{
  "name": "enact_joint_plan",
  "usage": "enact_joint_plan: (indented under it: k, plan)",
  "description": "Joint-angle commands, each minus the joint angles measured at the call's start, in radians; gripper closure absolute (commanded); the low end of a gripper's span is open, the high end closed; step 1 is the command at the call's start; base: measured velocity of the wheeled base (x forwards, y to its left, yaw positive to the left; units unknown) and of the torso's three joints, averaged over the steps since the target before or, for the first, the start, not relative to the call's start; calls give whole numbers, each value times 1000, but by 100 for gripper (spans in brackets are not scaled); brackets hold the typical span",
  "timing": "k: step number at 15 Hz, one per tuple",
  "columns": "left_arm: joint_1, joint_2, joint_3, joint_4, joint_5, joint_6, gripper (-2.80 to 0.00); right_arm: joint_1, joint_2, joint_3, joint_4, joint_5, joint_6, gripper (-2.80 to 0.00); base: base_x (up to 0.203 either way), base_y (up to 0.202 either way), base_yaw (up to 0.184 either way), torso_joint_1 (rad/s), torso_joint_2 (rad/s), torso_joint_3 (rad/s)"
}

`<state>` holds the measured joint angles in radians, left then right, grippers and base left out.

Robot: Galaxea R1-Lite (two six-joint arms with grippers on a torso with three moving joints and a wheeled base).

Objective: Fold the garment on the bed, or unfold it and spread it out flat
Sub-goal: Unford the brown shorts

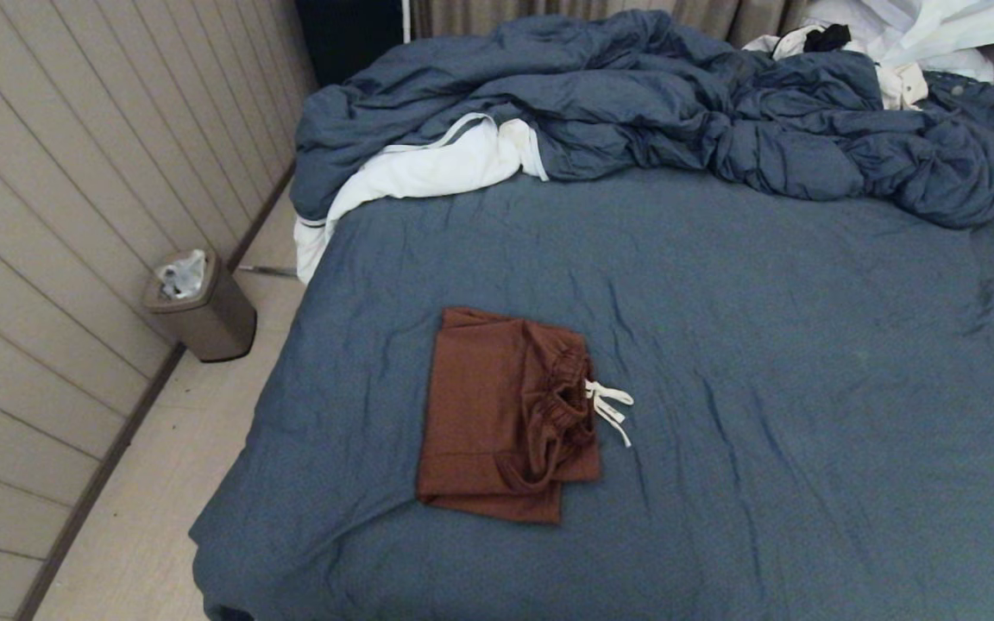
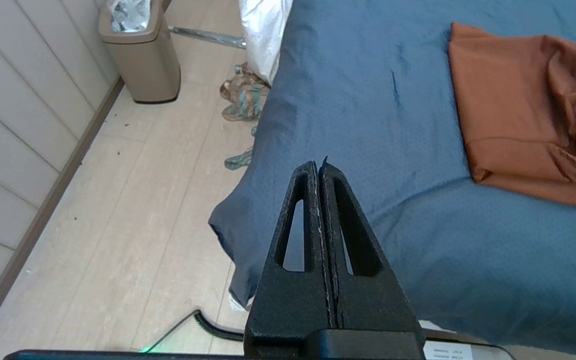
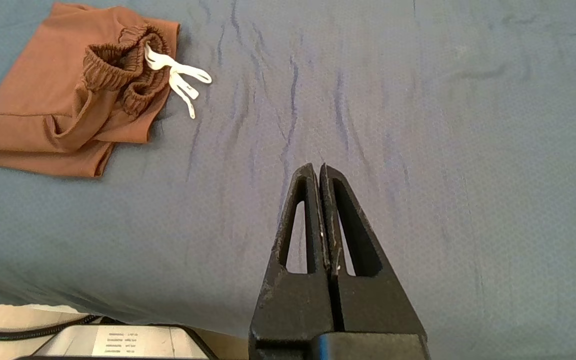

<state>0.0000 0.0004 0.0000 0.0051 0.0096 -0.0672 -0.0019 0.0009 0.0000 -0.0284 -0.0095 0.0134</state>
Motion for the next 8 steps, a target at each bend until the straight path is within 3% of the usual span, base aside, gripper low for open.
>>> enact_joint_plan:
  k: [1,5,8]
  plan:
    - [0,1,0,-1,0,-2,0,0,1,0,-2,2,-4,0,0,0,0,0,0,0]
    - [0,0,0,-8,0,-23,0,2,-1,-2,-1,2,-10,0,0,0,0,0,0,0]
    - [0,19,-122,10,-8,-27,0,3,22,-92,51,28,-17,0,0,0,0,0,0,0]
